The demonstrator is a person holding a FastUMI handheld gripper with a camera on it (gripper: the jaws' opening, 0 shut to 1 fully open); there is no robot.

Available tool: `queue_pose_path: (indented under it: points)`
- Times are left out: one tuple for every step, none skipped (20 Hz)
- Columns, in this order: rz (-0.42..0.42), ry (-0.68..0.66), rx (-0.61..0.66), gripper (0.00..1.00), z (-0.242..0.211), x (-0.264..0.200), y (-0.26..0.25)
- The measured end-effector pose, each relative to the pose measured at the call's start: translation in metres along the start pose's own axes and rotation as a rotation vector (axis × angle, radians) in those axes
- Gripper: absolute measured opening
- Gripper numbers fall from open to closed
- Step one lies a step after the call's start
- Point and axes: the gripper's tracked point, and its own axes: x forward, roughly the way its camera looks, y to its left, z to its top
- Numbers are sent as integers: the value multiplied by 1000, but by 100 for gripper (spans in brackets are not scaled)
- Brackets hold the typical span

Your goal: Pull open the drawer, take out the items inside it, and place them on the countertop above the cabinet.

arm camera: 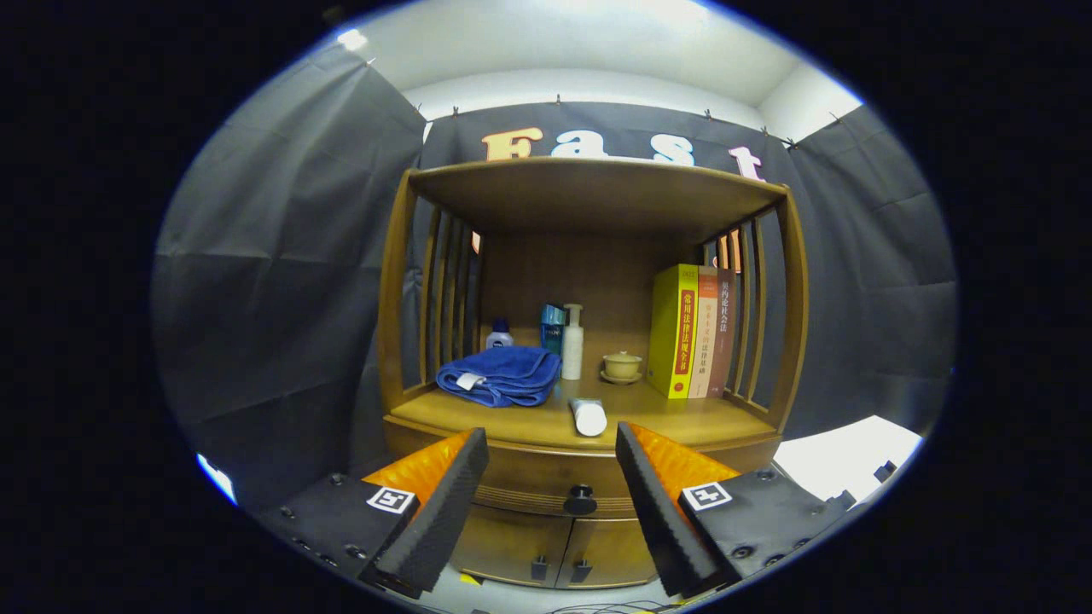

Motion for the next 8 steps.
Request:
queue_pose_path:
  points:
    - [1,-1,31,99,1,-1,-1]
    - [11,-8,68,99,3,-1,-1]
    - [22,-14,102,99,4,0,1]
    - [27,-19,128,99,4,-1,0]
    - [33,-23,146,99,4,0,-1]
    - [36,-24,155,99,4,1,-2]
    - [32,-21,157,98,1,2,-4]
    - [29,-18,155,98,-1,3,-5]
